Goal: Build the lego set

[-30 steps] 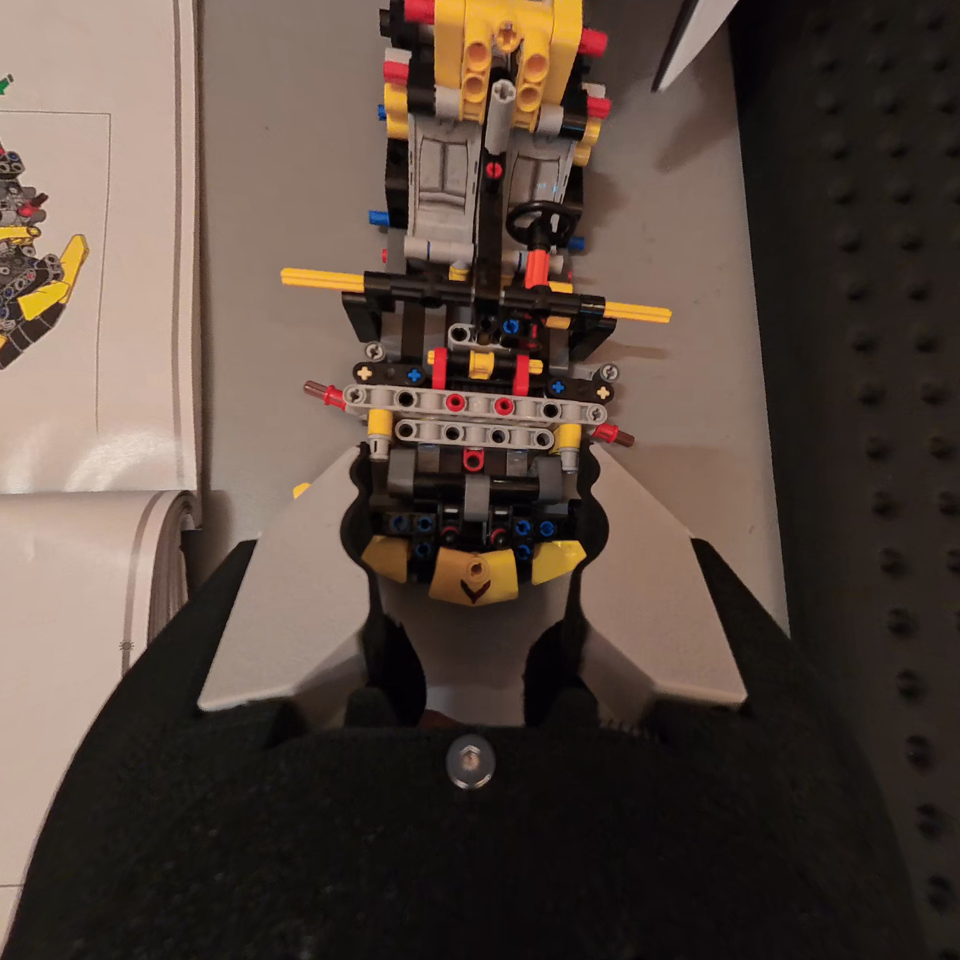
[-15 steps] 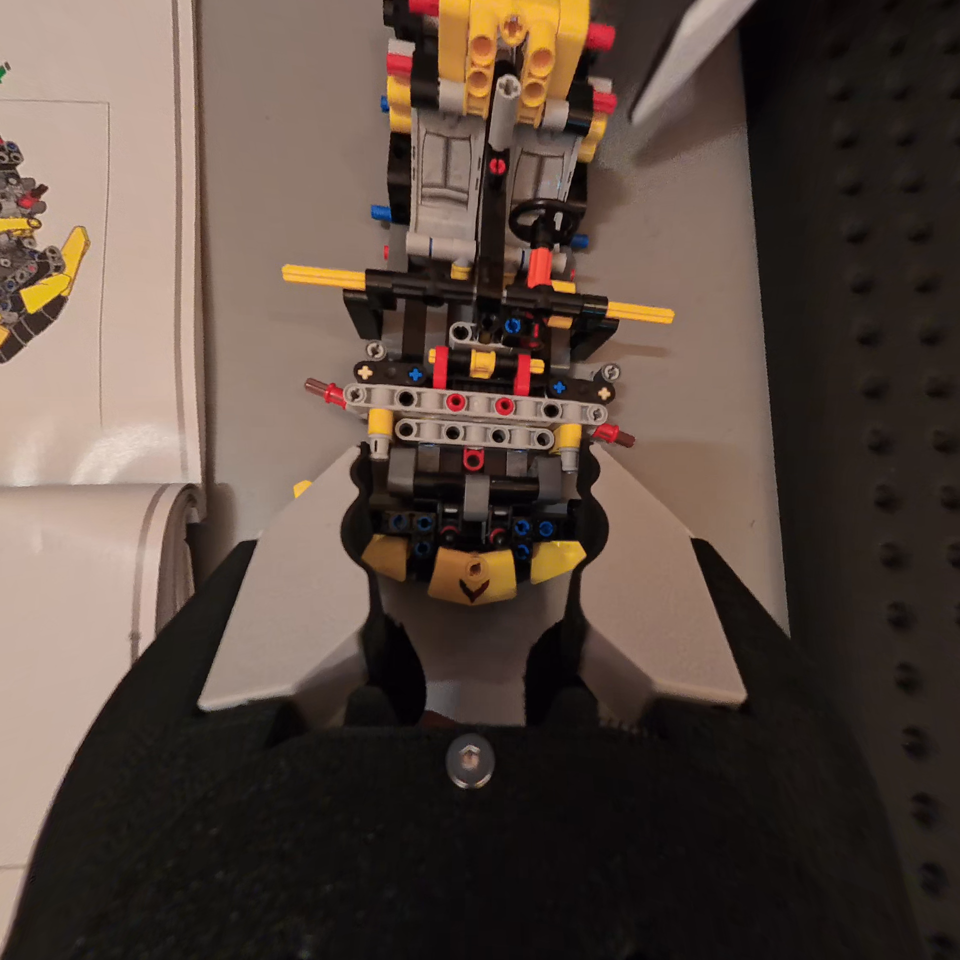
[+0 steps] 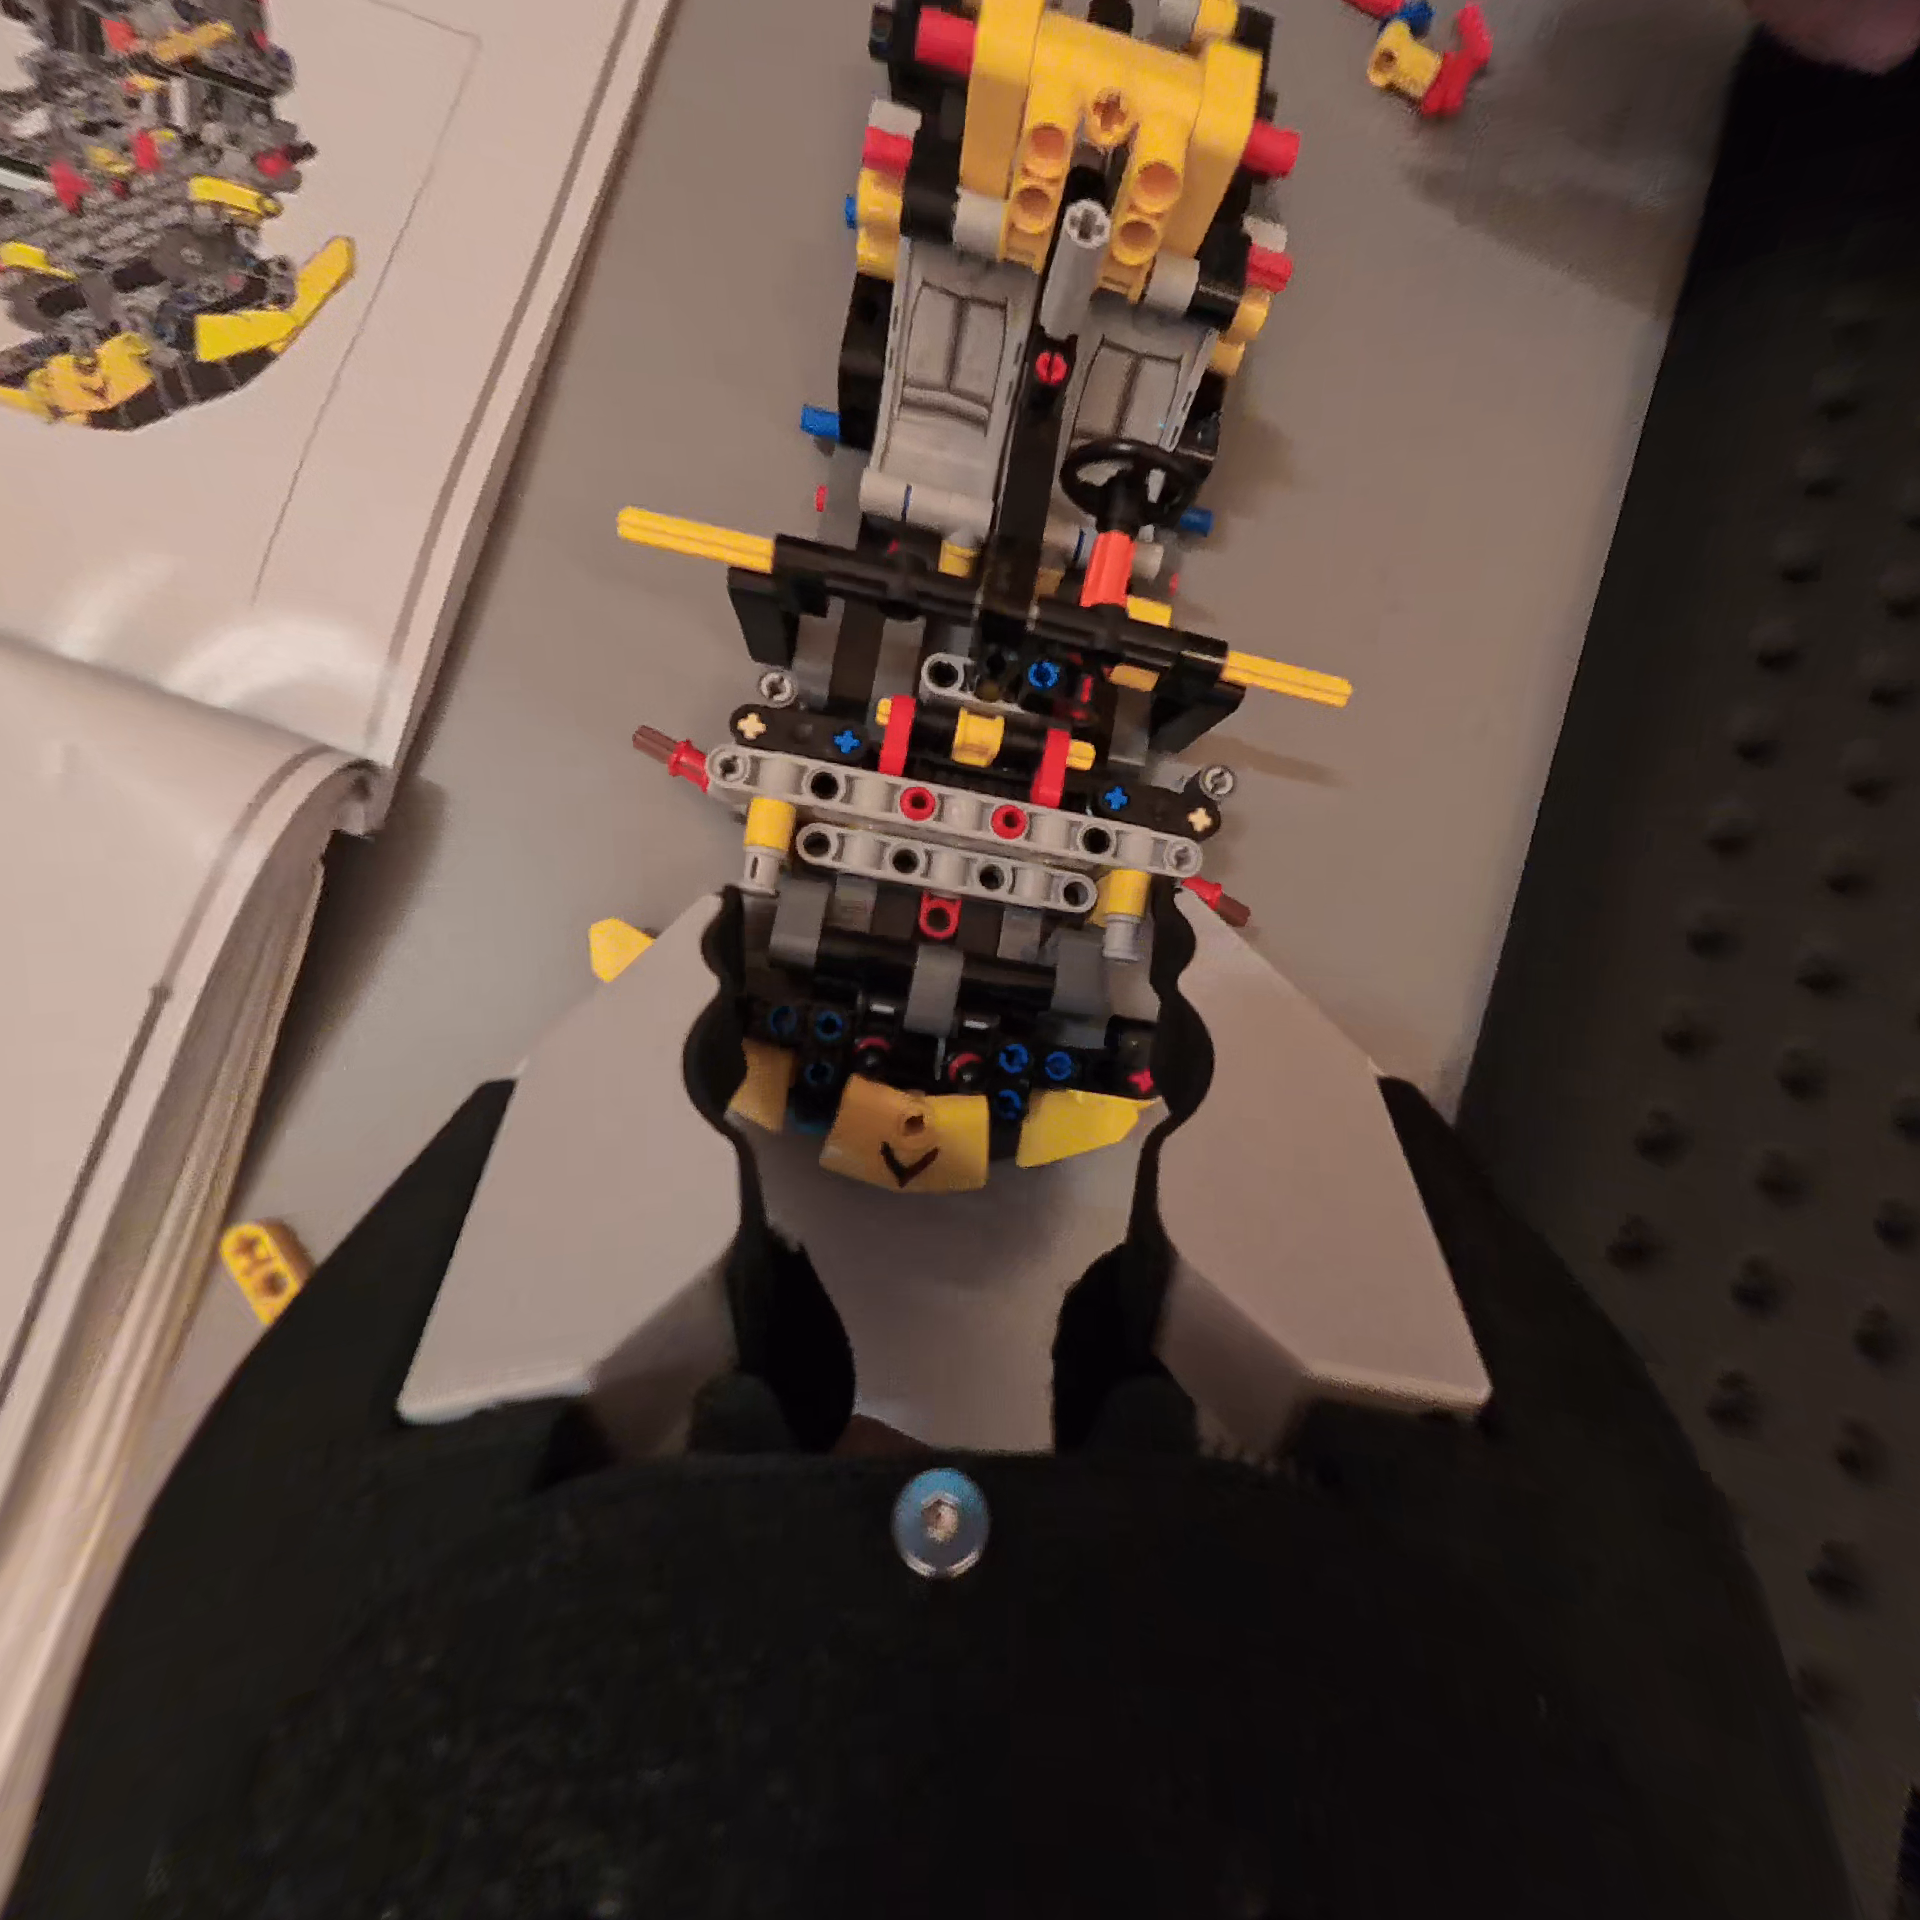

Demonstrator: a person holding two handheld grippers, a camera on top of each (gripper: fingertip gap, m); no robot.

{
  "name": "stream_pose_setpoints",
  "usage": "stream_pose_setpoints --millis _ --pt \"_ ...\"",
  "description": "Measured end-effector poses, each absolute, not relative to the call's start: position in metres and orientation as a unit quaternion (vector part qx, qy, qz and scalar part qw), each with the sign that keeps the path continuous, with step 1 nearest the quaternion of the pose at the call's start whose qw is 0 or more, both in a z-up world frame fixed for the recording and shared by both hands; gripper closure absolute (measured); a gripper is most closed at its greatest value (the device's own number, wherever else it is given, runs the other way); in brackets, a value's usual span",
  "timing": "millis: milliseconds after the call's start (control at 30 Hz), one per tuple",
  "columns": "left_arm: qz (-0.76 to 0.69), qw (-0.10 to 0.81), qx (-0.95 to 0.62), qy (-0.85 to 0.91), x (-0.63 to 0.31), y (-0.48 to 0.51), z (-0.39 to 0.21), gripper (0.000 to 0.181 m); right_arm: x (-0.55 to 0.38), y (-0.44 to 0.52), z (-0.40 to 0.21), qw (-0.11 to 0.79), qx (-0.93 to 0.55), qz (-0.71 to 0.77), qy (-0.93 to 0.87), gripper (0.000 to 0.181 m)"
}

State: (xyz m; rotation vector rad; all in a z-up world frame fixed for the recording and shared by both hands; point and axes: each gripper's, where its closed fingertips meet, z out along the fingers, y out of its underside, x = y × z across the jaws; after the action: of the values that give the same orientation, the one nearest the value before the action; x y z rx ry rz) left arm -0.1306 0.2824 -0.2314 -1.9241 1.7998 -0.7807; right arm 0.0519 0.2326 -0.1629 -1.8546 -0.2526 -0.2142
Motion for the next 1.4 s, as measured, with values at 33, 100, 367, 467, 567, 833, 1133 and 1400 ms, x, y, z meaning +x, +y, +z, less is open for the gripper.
stream_pose_setpoints --millis 33,100,367,467,567,833,1133,1400 --pt "-0.282 0.210 -0.690 0.633 -0.132 0.280 -0.226 0.102 0.050 0.233 -0.163 0.588 -0.795 -0.096 -0.113 0.173" --pt "-0.304 0.254 -0.691 0.605 -0.135 0.277 -0.206 0.102 0.048 0.233 -0.165 0.586 -0.797 -0.084 -0.119 0.173" --pt "-0.441 0.459 -0.687 0.352 -0.177 0.300 -0.152 0.103 0.048 0.234 -0.175 0.562 -0.822 0.031 -0.088 0.171" --pt "-0.420 0.485 -0.687 0.341 -0.186 0.304 -0.150 0.104 0.051 0.235 -0.174 0.562 -0.822 0.058 -0.071 0.167" --pt "-0.394 0.494 -0.692 0.350 -0.183 0.305 -0.153 0.104 0.053 0.235 -0.175 0.558 -0.824 0.076 -0.057 0.160" --pt "-0.273 0.395 -0.692 0.538 -0.065 0.279 -0.140 0.153 0.069 0.229 -0.162 0.591 -0.805 0.029 -0.035 0.151" --pt "-0.135 0.307 -0.648 0.683 0.086 0.331 -0.179 0.151 0.065 0.231 -0.167 0.575 -0.813 0.084 -0.032 0.154" --pt "-0.192 0.249 -0.654 0.688 0.120 0.336 -0.204 0.151 0.060 0.232 -0.171 0.563 -0.818 0.111 -0.039 0.155"
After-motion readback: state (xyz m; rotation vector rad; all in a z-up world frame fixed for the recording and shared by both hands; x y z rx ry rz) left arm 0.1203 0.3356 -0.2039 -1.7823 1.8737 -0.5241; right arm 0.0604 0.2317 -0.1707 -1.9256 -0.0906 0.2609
